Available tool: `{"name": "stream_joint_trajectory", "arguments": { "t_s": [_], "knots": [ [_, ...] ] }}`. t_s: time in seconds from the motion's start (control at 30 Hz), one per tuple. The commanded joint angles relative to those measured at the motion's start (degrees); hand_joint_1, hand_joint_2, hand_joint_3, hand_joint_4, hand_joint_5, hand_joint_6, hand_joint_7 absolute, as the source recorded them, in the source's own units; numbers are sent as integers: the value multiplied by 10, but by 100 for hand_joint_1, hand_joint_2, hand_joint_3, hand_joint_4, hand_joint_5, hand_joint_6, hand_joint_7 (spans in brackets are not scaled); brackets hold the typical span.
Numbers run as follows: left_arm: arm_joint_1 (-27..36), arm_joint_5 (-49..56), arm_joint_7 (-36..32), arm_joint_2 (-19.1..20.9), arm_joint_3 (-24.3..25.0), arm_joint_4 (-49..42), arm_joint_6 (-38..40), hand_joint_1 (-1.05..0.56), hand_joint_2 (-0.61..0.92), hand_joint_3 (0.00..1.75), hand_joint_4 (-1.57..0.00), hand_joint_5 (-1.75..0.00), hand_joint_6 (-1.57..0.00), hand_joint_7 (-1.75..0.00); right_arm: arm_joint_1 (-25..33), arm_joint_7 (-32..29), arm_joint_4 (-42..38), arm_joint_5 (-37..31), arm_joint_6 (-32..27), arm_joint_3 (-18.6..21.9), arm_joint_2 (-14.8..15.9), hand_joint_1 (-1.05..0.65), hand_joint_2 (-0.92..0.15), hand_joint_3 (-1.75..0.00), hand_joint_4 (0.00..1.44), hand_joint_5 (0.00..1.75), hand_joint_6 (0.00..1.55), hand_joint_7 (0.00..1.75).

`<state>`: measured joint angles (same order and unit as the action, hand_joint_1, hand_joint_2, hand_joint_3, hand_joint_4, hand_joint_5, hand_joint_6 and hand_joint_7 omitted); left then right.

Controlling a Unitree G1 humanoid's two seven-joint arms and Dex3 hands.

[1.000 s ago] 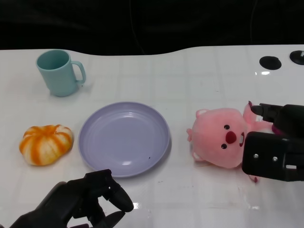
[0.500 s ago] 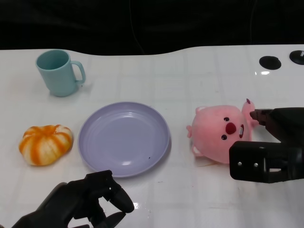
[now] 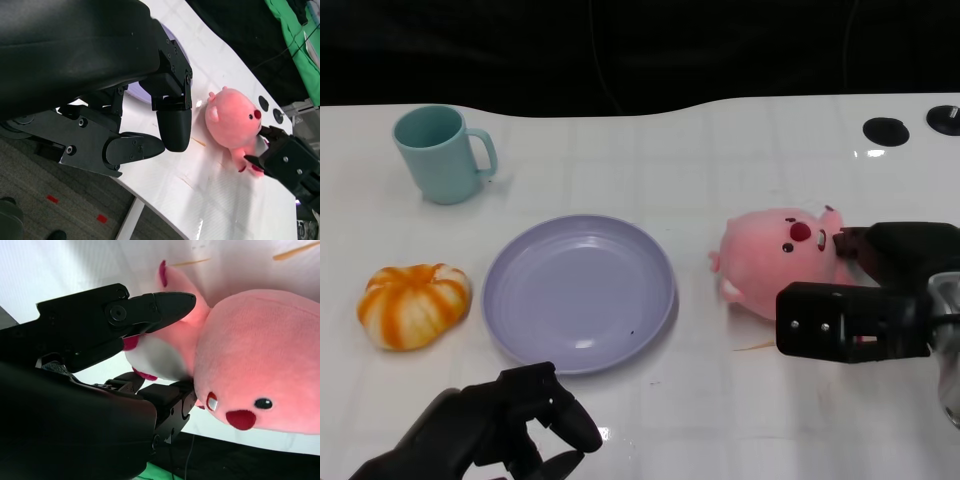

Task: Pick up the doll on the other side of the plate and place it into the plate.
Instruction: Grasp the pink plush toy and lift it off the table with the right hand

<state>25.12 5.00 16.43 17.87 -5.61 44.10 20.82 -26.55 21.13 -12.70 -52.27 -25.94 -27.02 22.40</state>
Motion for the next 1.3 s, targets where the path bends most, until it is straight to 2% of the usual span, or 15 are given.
{"name": "stream_joint_trajectory", "arguments": {
  "t_s": [0.03, 0.37, 0.57, 0.63, 0.7, 0.73, 0.77, 0.83, 1.0, 1.03, 1.07, 1.1, 1.17, 1.23, 1.3],
  "knots": [
    [6, 6, -2, 6, 4, 15, 1, -20, 92, 43, -62, -153, -61, -125, -22, -8, -57, 14, 4, -4, -22, -82, -92, -23, 27, 33, 39, 5],
    [38, 11, -1, 3, 1, 58, 15, -19, 92, 45, -62, -154, -62, -124, -71, -77, -193, 26, 19, -17, -74, -76, -92, -20, 28, 32, 46, 5],
    [48, 11, 0, 3, 0, 85, 37, -20, 92, 47, -62, -155, -62, -124, -85, -97, -229, 22, 59, -36, -66, -65, -92, -16, 32, 31, 54, 6],
    [49, 12, -1, 4, -1, 84, 31, -20, 92, 47, -60, -155, -62, -124, -91, -132, -250, 16, 91, -45, -59, -57, -92, -17, 40, 34, 63, 9],
    [53, 13, -2, 4, -2, 83, 27, -20, 92, 48, -58, -156, -63, -123, -92, -189, -271, 14, 133, -48, -53, -42, -92, -10, 65, 48, 85, 14],
    [58, 13, -2, 3, -1, 85, 25, -20, 92, 48, -59, -156, -63, -123, -91, -212, -277, 16, 151, -47, -51, -34, -92, -9, 71, 103, 99, 15],
    [63, 13, -2, 3, -1, 88, 25, -20, 92, 49, -59, -156, -63, -123, -91, -229, -282, 19, 167, -46, -49, -31, -92, -10, 71, 133, 104, 14],
    [74, 7, -1, 2, 4, 101, 30, -20, 91, 50, -59, -157, -63, -123, -91, -255, -285, 18, 189, -48, -45, -28, -92, -16, 77, 165, 113, 14],
    [83, 13, -2, 4, 6, 127, 47, -22, 90, 49, -59, -157, -62, -121, -86, -266, -277, 43, 197, -28, -48, -28, -92, -22, 80, 172, 119, 14],
    [82, 12, -1, 4, 6, 127, 48, -22, 90, 49, -59, -157, -62, -121, -83, -273, -277, 54, 206, -20, -49, -27, -91, -23, 81, 173, 119, 32],
    [78, 11, -1, 4, 6, 125, 47, -21, 90, 48, -60, -157, -63, -121, -80, -281, -279, 64, 214, -13, -49, -26, -88, -28, 85, 174, 99, 88],
    [75, 12, -1, 4, 5, 122, 46, -21, 90, 48, -59, -156, -64, -121, -79, -288, -280, 70, 219, -9, -48, -26, -87, -33, 86, 174, 88, 116],
    [66, 15, -1, 6, 4, 116, 43, -22, 90, 49, -58, -155, -65, -120, -79, -303, -285, 79, 218, -2, -49, -26, -80, -47, 89, 175, 76, 153],
    [57, 18, 0, 8, 1, 107, 41, -22, 89, 50, -58, -154, -66, -120, -75, -321, -284, 97, 213, 18, -56, -25, -72, -62, 90, 175, 70, 166],
    [52, 17, 0, 8, 1, 100, 40, -22, 89, 51, -59, -155, -65, -119, -69, -326, -273, 118, 205, 38, -62, -25, -61, -83, 91, 175, 69, 169]
  ]
}}
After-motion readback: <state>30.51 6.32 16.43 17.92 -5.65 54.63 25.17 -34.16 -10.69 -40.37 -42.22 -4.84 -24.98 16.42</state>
